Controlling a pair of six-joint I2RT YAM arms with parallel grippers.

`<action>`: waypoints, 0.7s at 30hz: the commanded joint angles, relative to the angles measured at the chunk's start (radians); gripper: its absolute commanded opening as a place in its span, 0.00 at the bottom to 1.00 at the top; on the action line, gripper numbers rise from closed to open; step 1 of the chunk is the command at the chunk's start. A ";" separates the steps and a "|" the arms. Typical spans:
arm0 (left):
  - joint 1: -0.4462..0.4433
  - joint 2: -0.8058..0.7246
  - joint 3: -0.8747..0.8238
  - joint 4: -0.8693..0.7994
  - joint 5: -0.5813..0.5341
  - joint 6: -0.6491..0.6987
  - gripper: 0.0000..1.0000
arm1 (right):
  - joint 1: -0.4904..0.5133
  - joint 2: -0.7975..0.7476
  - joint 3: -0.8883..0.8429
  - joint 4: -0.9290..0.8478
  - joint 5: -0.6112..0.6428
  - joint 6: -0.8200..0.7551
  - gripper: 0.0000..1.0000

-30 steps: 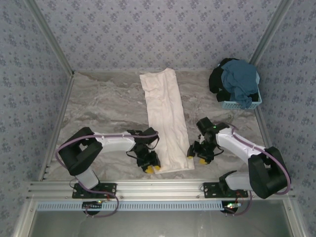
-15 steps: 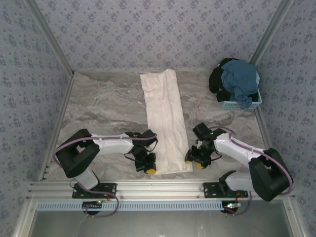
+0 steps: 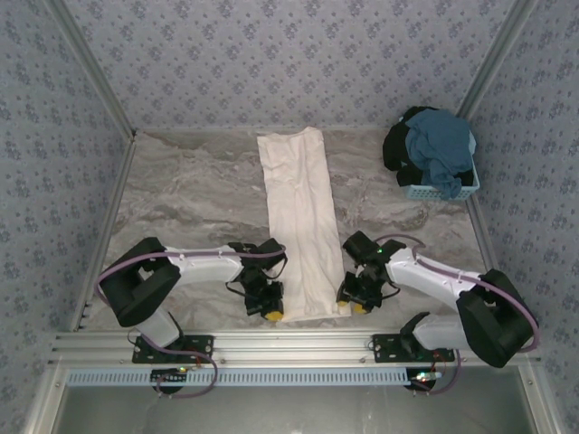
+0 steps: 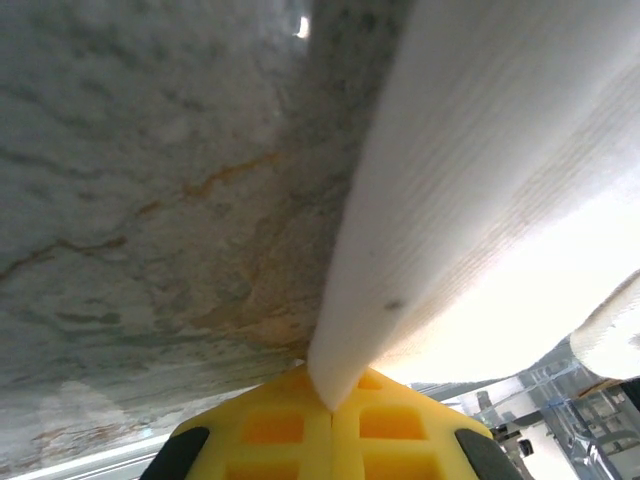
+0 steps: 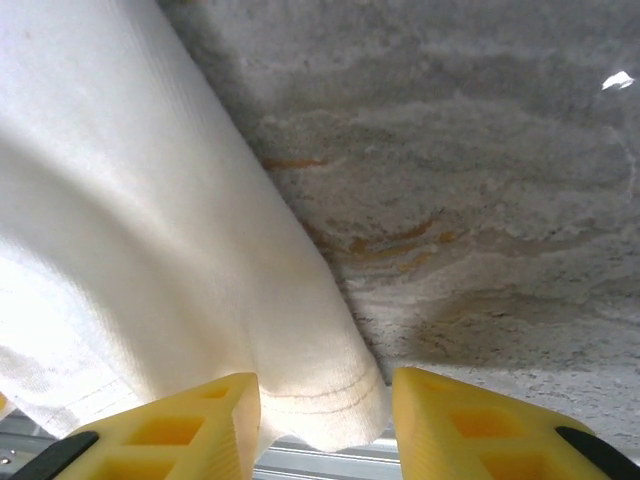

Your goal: Fold and stack the t-shirts

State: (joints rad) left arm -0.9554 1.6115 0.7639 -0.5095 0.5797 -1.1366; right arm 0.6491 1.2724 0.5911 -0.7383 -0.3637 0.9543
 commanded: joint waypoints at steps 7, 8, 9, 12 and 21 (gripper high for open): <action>0.014 0.014 -0.006 -0.083 -0.032 0.035 0.00 | 0.086 0.101 0.018 0.042 0.005 0.105 0.39; 0.014 0.014 -0.005 -0.081 -0.032 0.035 0.00 | 0.091 0.107 0.016 0.050 0.010 0.111 0.37; 0.014 0.015 -0.004 -0.081 -0.035 0.035 0.00 | 0.096 0.113 0.015 0.059 0.013 0.117 0.33; 0.014 0.008 -0.003 -0.085 -0.043 0.037 0.00 | 0.096 0.124 0.021 0.067 0.033 0.127 0.15; 0.029 -0.148 0.027 -0.110 -0.123 0.024 0.00 | 0.090 0.008 0.108 -0.083 0.090 0.126 0.00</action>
State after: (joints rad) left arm -0.9405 1.5372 0.7650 -0.5682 0.5179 -1.1084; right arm 0.7403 1.3178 0.6510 -0.7494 -0.3046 1.0664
